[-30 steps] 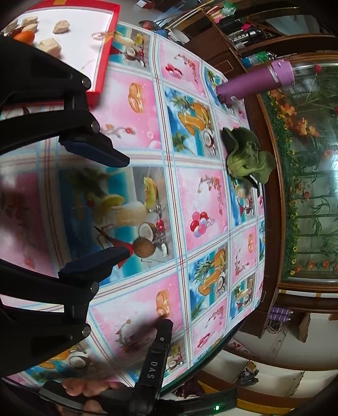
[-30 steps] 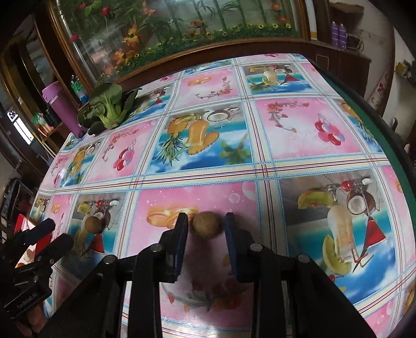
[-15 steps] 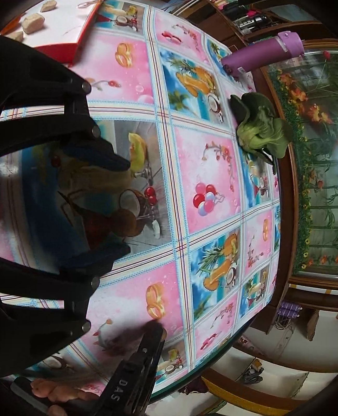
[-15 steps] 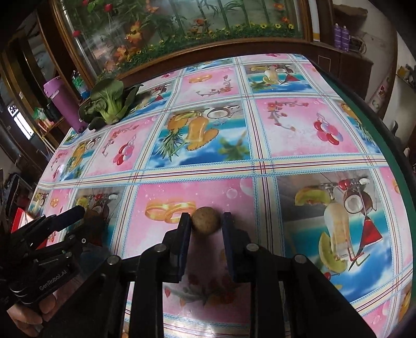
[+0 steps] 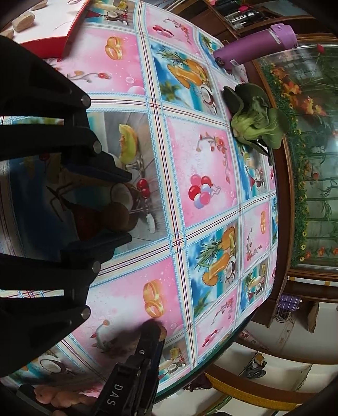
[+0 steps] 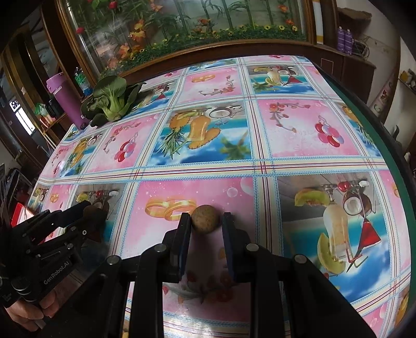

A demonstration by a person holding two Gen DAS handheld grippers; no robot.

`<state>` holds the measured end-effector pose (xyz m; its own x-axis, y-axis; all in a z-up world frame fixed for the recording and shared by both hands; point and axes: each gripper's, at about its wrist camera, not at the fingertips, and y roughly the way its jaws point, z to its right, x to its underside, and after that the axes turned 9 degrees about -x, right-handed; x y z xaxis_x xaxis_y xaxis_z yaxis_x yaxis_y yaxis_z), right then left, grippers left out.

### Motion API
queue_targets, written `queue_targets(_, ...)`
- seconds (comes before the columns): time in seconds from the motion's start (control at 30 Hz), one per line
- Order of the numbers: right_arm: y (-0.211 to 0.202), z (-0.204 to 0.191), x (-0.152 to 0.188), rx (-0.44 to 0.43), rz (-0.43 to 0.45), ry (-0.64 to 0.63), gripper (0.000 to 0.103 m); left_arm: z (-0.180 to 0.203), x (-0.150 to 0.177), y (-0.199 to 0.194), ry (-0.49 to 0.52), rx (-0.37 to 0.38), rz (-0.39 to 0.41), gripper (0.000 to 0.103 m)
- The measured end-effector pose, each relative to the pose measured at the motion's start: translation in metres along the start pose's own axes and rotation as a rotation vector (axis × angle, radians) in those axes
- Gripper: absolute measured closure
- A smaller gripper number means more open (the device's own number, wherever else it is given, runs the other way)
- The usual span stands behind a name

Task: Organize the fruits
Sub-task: 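Grasp a brown round fruit with the right tool while the left tool grasps another, then carry both brown round fruits over the tray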

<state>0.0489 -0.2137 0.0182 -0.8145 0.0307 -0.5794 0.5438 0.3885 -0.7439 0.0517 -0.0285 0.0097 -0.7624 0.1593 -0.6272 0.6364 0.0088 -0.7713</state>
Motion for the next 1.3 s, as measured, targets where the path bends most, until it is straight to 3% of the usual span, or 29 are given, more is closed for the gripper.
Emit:
queue_targets(0.23,-0.001,0.0,0.001,-0.002,-0.007,0.012,0.079,-0.003,0.001,-0.002,-0.006,0.013,-0.009,0.079)
queue_targets(0.7,-0.002,-0.001,0.003,-0.015,-0.01,0.013,0.082,-0.008,0.011,-0.008,-0.035,0.013,0.007,0.08)
queue_targets(0.93,-0.008,-0.008,0.003,-0.063,0.011,-0.006,0.082,-0.012,0.018,-0.017,-0.057,0.02,0.02,0.08)
queue_targets(1.3,-0.015,-0.037,0.014,-0.147,0.038,-0.066,0.083,-0.027,0.035,-0.073,-0.098,0.003,0.12,0.08)
